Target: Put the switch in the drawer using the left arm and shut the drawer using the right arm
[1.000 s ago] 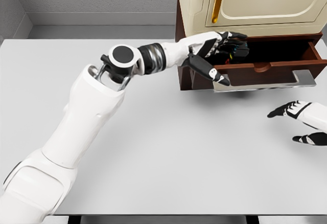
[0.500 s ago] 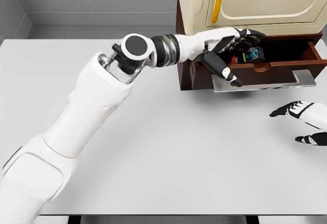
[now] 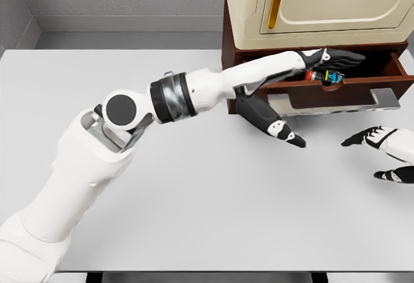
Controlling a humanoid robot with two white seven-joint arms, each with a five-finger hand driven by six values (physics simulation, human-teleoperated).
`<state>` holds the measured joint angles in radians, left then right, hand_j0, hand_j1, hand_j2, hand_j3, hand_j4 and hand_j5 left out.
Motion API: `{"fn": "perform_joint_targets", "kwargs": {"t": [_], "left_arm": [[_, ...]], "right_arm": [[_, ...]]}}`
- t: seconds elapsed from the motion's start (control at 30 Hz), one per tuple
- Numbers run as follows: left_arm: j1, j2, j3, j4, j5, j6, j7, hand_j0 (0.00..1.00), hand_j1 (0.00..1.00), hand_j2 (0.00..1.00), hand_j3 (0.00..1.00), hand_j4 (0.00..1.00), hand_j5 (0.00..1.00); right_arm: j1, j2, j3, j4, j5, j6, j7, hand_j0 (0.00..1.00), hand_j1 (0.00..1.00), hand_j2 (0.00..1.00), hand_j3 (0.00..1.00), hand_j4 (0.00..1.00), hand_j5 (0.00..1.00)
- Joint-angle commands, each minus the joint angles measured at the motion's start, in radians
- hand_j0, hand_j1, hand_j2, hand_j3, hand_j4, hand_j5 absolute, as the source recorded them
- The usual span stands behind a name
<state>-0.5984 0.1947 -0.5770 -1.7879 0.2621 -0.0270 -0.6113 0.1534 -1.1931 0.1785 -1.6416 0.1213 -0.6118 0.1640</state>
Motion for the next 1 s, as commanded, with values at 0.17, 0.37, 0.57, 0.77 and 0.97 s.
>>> {"fn": "perform_joint_targets", "kwargs": {"t": [0.17,0.37,0.57,0.77,0.97], "left_arm": [[0.287,0.299,0.417,-0.013,0.016,-0.584,0.000,1.00,1.00,1.00,1.00,1.00,1.00],[0.525,0.298,0.703,0.238,-0.026,-0.584,0.000,1.00,1.00,1.00,1.00,1.00,1.00],[0.529,0.301,0.743,0.447,-0.116,-0.584,0.000,1.00,1.00,1.00,1.00,1.00,1.00],[0.526,0.295,0.740,0.443,-0.123,-0.584,0.000,1.00,1.00,1.00,1.00,1.00,1.00],[0.525,0.295,0.743,0.452,-0.124,-0.584,0.000,1.00,1.00,1.00,1.00,1.00,1.00]], "right_arm": [[-0.009,0.001,0.001,0.017,-0.006,0.001,-0.001,0.83,0.83,0.83,0.83,0.83,0.83],[-0.017,0.004,0.001,0.029,-0.028,0.001,0.002,0.79,0.79,0.79,0.79,0.79,0.79],[-0.012,-0.002,0.001,0.009,-0.066,0.001,0.005,0.75,0.75,0.75,0.75,0.75,0.75],[-0.015,-0.037,-0.042,-0.067,-0.075,0.001,0.008,0.74,0.74,0.74,0.74,0.74,0.74],[-0.018,-0.020,-0.044,-0.061,-0.069,0.001,0.006,0.75,0.75,0.75,0.75,0.75,0.75]]}}
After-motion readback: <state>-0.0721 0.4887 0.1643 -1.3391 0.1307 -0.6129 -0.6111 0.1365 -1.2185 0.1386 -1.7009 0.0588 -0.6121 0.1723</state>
